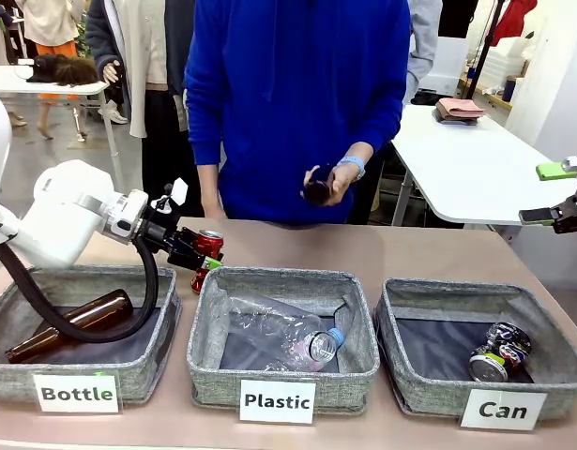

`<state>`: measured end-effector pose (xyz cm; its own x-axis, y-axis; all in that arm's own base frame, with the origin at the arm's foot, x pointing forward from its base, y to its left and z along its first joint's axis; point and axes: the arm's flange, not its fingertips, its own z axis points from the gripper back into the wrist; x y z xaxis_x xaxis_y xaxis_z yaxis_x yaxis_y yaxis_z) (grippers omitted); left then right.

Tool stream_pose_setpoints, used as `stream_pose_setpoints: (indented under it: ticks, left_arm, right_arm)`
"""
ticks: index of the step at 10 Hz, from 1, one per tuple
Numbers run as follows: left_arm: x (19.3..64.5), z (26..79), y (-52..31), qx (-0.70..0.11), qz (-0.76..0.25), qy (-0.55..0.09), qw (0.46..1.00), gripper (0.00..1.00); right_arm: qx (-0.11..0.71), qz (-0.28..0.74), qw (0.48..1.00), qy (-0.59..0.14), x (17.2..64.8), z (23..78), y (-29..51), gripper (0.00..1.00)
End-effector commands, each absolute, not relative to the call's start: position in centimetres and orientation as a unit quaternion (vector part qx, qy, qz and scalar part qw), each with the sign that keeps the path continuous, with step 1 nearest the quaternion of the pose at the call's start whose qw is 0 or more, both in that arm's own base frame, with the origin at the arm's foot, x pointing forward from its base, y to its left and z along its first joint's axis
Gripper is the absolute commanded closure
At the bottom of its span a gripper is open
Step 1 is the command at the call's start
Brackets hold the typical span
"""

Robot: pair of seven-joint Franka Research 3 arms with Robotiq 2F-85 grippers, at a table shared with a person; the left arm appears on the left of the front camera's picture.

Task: Sort the can waste into the basket.
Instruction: Pick up the can waste from the table and place it in the right Fabric basket.

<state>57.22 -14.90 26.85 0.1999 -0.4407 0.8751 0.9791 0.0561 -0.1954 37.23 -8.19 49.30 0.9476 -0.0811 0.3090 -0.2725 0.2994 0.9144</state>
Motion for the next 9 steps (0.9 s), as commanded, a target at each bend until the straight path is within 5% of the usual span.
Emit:
stream_pose_setpoints:
  ticks: [1, 6, 9]
  left_arm:
    - [57.6, 26.5, -14.9, -0.435, -0.547, -0.328, 0.635, 1.0]
    - [57.5, 27.5, -14.5, -0.447, -0.543, -0.34, 0.625, 1.0]
    - [56.3, 33.7, -9.2, -0.426, -0.534, -0.382, 0.623, 1.0]
  right_arm:
    - [0.588, 0.072, 0.792, -0.151, 37.2, 49.4, -8.5, 0.0]
    - [0.588, 0.072, 0.792, -0.151, 37.2, 49.4, -8.5, 0.0]
    - [0.588, 0.072, 0.792, -0.151, 37.2, 49.4, -8.5, 0.0]
